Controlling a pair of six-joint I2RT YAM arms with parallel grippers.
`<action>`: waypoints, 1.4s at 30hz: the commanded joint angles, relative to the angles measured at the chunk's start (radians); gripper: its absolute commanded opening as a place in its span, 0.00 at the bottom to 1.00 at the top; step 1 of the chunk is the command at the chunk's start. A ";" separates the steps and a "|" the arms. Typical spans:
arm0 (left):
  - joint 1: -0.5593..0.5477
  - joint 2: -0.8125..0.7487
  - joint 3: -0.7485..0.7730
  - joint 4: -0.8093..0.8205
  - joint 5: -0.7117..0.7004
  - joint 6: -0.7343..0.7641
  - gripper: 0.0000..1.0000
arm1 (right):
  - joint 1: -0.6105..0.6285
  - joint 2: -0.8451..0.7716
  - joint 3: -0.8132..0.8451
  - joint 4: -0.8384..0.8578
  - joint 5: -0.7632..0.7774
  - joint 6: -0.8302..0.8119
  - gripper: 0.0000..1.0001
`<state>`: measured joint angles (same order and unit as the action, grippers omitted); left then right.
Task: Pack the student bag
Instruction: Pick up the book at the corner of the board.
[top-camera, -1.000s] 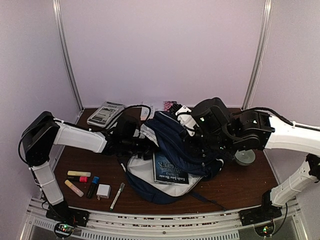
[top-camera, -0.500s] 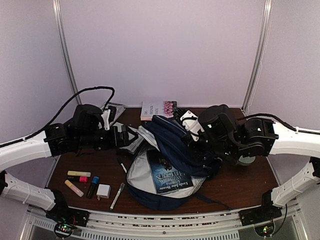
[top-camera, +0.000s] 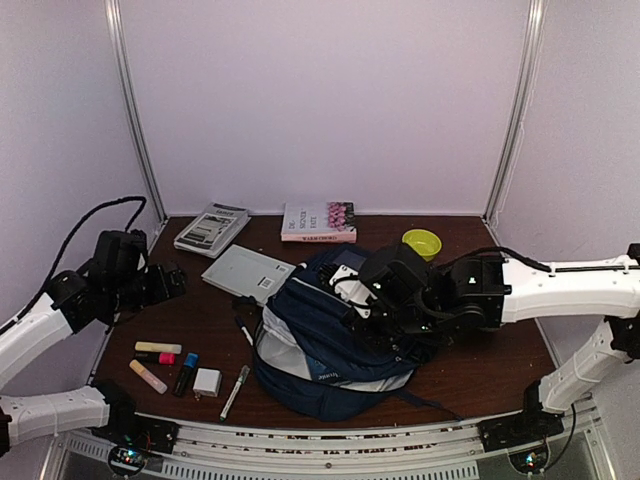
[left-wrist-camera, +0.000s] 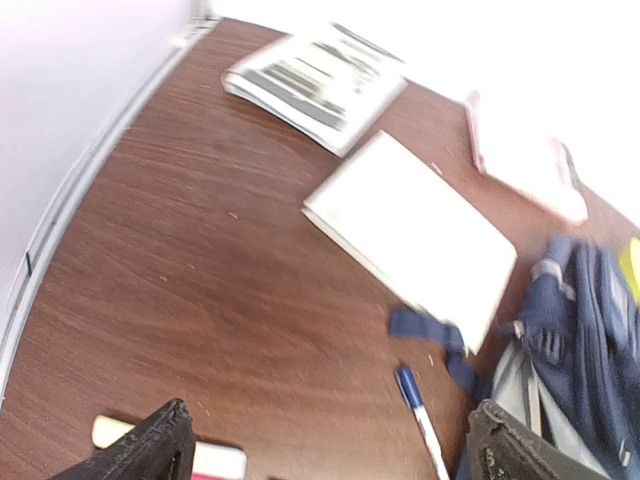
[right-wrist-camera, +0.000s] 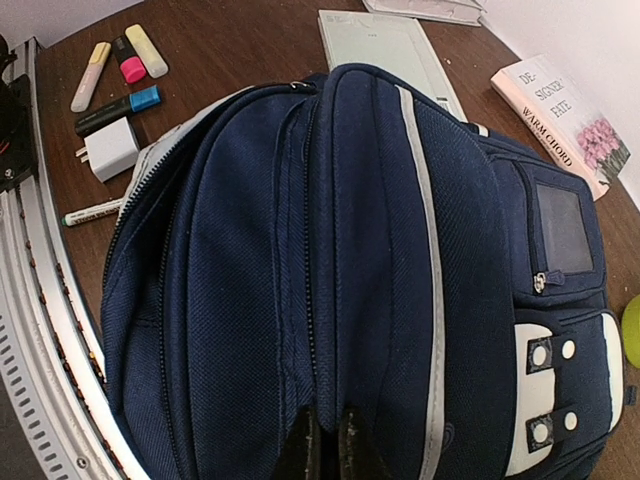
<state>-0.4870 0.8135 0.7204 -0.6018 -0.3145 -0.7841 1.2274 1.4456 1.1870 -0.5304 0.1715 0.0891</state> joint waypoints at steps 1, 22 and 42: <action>0.197 0.029 -0.024 0.202 0.168 0.029 0.98 | 0.006 0.005 0.050 0.051 -0.021 0.025 0.00; 0.523 0.797 0.088 0.996 0.460 -0.692 0.97 | 0.009 0.016 0.011 0.090 0.032 0.097 0.00; 0.527 1.101 0.424 0.784 0.451 -0.715 0.92 | -0.005 0.033 -0.026 0.130 0.033 0.083 0.00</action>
<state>0.0319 1.9041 1.1076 0.2749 0.1532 -1.5242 1.2293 1.4757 1.1694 -0.4774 0.1722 0.1715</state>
